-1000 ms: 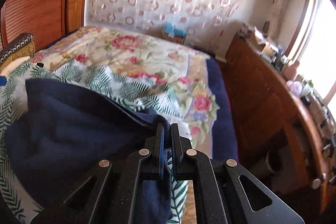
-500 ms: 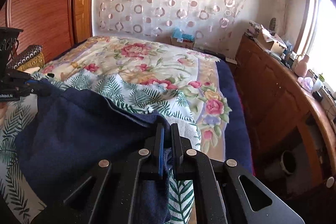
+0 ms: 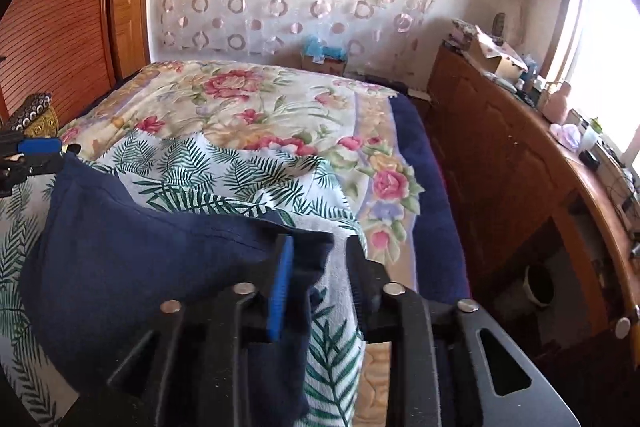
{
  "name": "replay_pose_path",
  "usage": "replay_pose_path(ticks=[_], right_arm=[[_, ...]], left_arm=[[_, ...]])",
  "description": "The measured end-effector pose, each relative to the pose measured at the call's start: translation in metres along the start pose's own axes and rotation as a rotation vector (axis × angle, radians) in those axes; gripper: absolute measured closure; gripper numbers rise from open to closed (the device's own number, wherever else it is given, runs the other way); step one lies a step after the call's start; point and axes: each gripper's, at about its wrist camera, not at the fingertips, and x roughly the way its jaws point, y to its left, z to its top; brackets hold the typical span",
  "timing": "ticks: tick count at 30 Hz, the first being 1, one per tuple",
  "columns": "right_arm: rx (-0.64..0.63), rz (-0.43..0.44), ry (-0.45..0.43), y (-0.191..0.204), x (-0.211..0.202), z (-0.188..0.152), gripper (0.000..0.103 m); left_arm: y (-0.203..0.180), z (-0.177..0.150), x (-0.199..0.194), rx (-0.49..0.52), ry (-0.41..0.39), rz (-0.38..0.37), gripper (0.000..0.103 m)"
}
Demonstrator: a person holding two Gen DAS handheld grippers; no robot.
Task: Fold small clothes
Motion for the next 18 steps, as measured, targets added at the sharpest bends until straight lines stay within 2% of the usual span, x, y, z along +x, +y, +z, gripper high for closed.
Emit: replay_pose_path(ticks=[1,2,6,11,14,18], right_arm=[[0.016,0.002,-0.013,-0.001,-0.010,-0.003,0.052],[0.027,0.007,-0.026,0.000,-0.021,-0.004,0.047],[0.064,0.073,-0.043,0.008,-0.033,-0.022,0.030],[0.104,0.120,0.053,0.017,0.001,-0.044,0.030],[0.126,0.196,0.113,0.018,0.024,-0.054,0.030],[0.161,0.252,0.112,0.015,0.033,-0.060,0.030]], left_arm=[[0.000,-0.002,-0.001,-0.002,-0.002,-0.009,0.040],[-0.001,-0.005,-0.004,-0.003,-0.004,-0.020,0.037],[-0.007,-0.013,-0.002,0.008,0.009,-0.045,0.036],[-0.014,-0.022,0.018,0.001,0.067,-0.065,0.036],[-0.012,-0.026,0.032,-0.018,0.104,-0.077,0.036],[-0.010,-0.028,0.041,-0.046,0.122,-0.105,0.036]])
